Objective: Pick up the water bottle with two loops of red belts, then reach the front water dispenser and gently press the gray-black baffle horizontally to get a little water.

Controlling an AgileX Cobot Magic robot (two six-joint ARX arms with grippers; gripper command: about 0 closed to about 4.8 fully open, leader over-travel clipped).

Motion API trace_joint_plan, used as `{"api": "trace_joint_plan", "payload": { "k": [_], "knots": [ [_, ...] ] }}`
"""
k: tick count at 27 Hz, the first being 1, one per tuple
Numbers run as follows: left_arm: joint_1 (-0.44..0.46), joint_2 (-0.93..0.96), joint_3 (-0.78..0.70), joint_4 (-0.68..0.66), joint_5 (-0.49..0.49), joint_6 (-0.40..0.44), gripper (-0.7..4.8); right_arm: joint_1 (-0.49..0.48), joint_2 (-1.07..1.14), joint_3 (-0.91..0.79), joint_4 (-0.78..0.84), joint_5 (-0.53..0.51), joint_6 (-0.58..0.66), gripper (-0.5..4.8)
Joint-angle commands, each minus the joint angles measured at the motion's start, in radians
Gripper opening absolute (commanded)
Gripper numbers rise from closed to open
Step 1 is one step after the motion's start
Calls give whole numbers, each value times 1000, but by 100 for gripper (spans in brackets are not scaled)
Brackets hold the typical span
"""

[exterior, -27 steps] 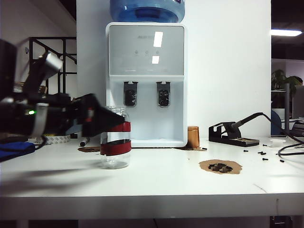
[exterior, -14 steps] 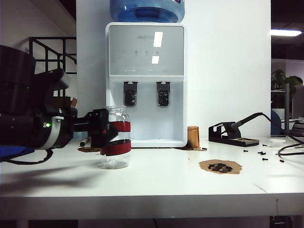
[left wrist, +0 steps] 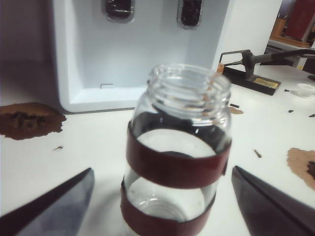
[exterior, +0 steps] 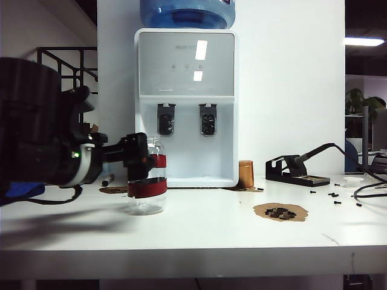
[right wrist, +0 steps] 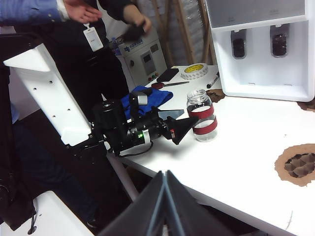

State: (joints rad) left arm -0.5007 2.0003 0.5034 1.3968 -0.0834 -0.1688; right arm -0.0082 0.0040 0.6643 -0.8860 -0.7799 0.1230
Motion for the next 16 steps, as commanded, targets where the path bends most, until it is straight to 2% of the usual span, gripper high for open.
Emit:
{"api": "trace_joint_plan", "payload": {
  "k": [1,10,16],
  "knots": [
    [-2,19,8,3,5,-5,479,0,0,2,10,-5,-4,-1],
    [-14,68,67,-1,21,-56,479,0,0,2,10,-6,-4,-1],
    [-15,69,131,-94,23,-56,479,0,0,2,10,-5,-4,0]
  ]
}}
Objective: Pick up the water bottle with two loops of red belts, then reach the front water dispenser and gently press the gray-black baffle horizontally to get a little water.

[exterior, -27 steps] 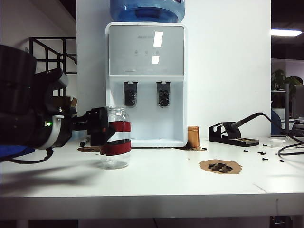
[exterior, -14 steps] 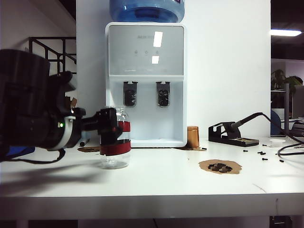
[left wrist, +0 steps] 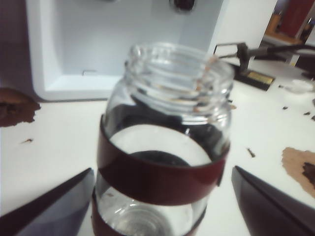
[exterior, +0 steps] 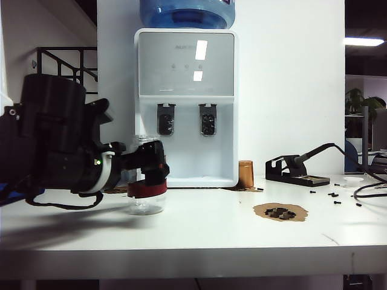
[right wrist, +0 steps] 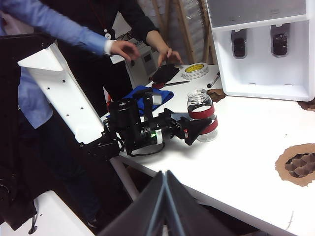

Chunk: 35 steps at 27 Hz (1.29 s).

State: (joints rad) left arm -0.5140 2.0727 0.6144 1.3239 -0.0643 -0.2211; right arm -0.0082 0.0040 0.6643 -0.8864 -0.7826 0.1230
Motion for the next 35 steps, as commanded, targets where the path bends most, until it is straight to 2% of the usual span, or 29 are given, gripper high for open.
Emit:
{"api": "trace_joint_plan", "payload": {
  "k": [1,5,15,19,25,32,34,35],
  "knots": [
    [-3,-3,39,-52,3,-4,479,0,0,2,11,-3,-4,0],
    [-4,8,99,-146,3,-4,479,0,0,2,11,-3,-4,-1],
    [-4,84,127,-161,4,-34,479,0,0,2,11,-3,-4,-1],
    [-23,84,139,-152,-6,-76,479,0,0,2,11,-3,-4,0],
    [-32,84,196,-184,-23,-75,479,0,0,2,10,-3,-4,0],
    [-25,84,197,-231,-26,-74,479,0,0,2,10,-3,-4,0],
    [-20,84,197,-232,-27,-74,393,0,0,2,10,-3,-4,0],
    [-19,84,197,-232,-26,-74,390,0,0,2,10,-3,-4,0]
  ]
}}
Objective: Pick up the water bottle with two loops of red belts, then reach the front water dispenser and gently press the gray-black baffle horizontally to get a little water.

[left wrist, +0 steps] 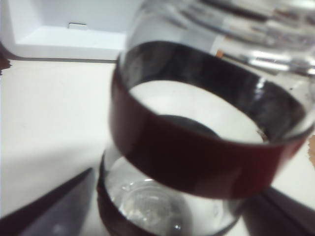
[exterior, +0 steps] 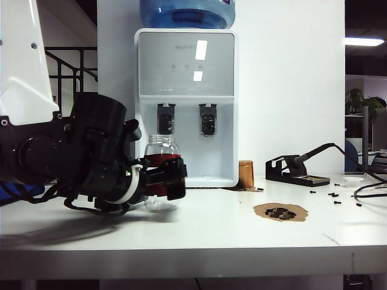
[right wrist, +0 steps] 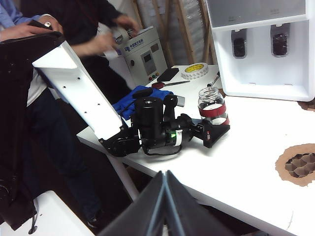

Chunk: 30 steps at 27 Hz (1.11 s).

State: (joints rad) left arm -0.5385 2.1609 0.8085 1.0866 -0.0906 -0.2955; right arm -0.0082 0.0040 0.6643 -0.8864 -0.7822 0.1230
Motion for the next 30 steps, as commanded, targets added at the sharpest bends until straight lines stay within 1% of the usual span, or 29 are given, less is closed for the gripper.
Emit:
{"api": "trace_joint_plan", "payload": {
  "k": [1,3,5,7,8,9,10,13,14,15,16,18,19,20,22,23,24,26,30],
  "knots": [
    [5,-4,3,5,0,0,390,0,0,2,11,-3,-4,0],
    [5,-4,3,6,1,0,388,0,0,2,10,-3,-4,0],
    [5,-4,3,5,3,0,366,0,0,2,10,-3,-4,-1],
    [5,-4,3,6,4,0,363,0,0,2,10,-3,-4,-1],
    [5,-4,3,6,8,0,338,0,0,2,10,-3,-4,-1],
    [5,-4,3,6,7,0,293,0,0,2,10,-3,-4,-1],
    [5,-4,3,6,7,0,270,0,0,2,10,-3,-4,-1],
    [5,-4,3,6,8,0,269,0,0,2,10,-3,-4,0],
    [5,-4,3,6,11,0,254,0,0,2,10,-3,-4,0],
    [5,-4,3,6,24,0,202,0,0,2,10,-3,-4,0],
    [5,-4,2,6,28,0,163,0,0,2,10,-3,-4,0],
    [5,-4,2,5,28,0,162,0,0,2,10,-3,-4,0],
    [5,-4,2,5,27,0,168,0,0,2,10,-3,-4,0],
    [5,-4,2,5,27,0,225,0,0,2,10,-3,-4,-1],
    [5,-4,2,5,30,0,312,0,0,2,11,-3,-4,0],
    [5,-4,2,6,30,0,320,0,0,2,10,-3,-4,0],
    [5,-4,2,6,29,-1,350,0,0,2,10,-3,-5,-1],
    [5,-4,2,11,29,-1,479,0,0,2,10,-3,-4,0],
    [5,-5,2,51,29,-1,479,0,0,2,11,-3,-4,0]
  ]
}}
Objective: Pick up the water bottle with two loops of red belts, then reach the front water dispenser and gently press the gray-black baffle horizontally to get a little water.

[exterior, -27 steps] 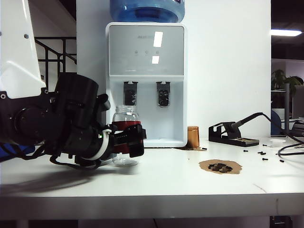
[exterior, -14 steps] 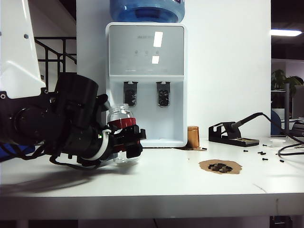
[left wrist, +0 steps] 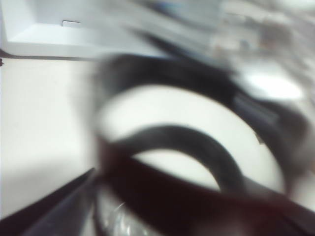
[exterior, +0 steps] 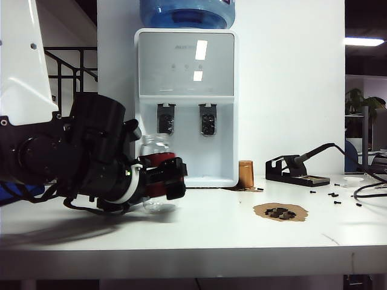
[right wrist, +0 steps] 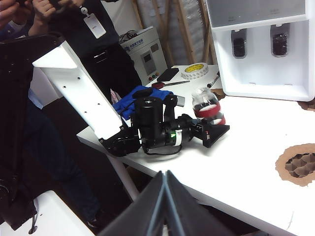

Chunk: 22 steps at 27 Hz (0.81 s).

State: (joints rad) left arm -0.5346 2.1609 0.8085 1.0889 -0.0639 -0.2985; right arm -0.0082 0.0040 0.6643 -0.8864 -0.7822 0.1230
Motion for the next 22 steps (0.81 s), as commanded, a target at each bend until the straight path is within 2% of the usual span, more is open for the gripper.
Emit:
{"api": "trace_joint_plan", "payload": {
  "k": [1,9,11,15,16,19,20,22],
  "knots": [
    [1,-5,2,66,2,2,479,0,0,2,10,-3,-4,-1],
    [0,-5,3,105,3,2,476,0,0,2,10,-3,-4,0],
    [0,-5,3,105,3,2,382,0,0,2,10,-3,-4,0],
    [0,-5,3,109,4,2,249,0,0,2,10,-3,-4,-1],
    [0,-5,3,109,4,2,231,0,0,2,10,-3,-4,0],
    [0,-5,3,109,4,2,221,0,0,2,10,-3,-4,0],
    [-1,-5,3,109,14,2,168,0,0,2,10,-3,-4,0],
    [0,-5,3,109,26,2,122,0,0,2,10,-3,-4,0]
  ]
}}
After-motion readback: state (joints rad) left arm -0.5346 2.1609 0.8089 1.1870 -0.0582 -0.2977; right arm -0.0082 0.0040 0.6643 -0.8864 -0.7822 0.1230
